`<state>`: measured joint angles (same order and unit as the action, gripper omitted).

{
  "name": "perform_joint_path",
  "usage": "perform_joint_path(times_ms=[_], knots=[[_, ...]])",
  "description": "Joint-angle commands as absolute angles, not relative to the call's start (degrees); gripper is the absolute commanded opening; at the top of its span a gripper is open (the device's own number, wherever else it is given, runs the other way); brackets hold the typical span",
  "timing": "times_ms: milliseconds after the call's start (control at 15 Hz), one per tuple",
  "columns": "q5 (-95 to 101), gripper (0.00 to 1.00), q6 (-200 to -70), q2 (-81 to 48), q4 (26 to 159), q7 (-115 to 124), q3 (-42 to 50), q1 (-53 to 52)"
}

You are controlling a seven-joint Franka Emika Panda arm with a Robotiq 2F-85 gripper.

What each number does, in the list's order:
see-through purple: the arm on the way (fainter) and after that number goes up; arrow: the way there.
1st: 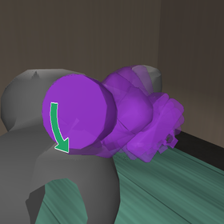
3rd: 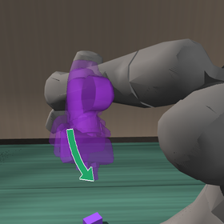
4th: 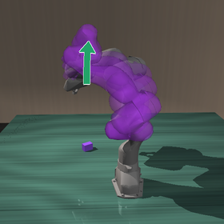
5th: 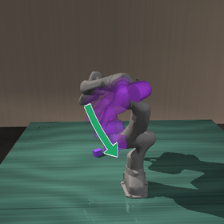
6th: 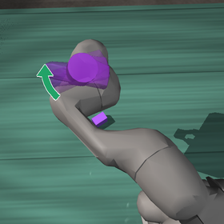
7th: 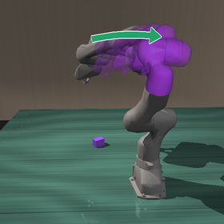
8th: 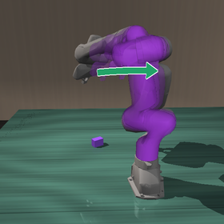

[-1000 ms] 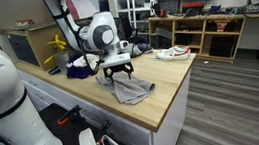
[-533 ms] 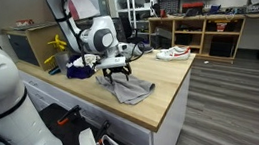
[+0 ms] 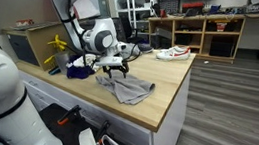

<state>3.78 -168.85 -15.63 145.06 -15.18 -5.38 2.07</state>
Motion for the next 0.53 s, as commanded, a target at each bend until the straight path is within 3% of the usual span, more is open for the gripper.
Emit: perform_joint_path(times_ms=[0,467], knots=[[4.0,0.66,-171.2,-18.9,141.8,-11.0,-4.9,-0.2],[3.1,0.14,-173.6,-22.3,137.1,-7.1,-6.3,-2.7]])
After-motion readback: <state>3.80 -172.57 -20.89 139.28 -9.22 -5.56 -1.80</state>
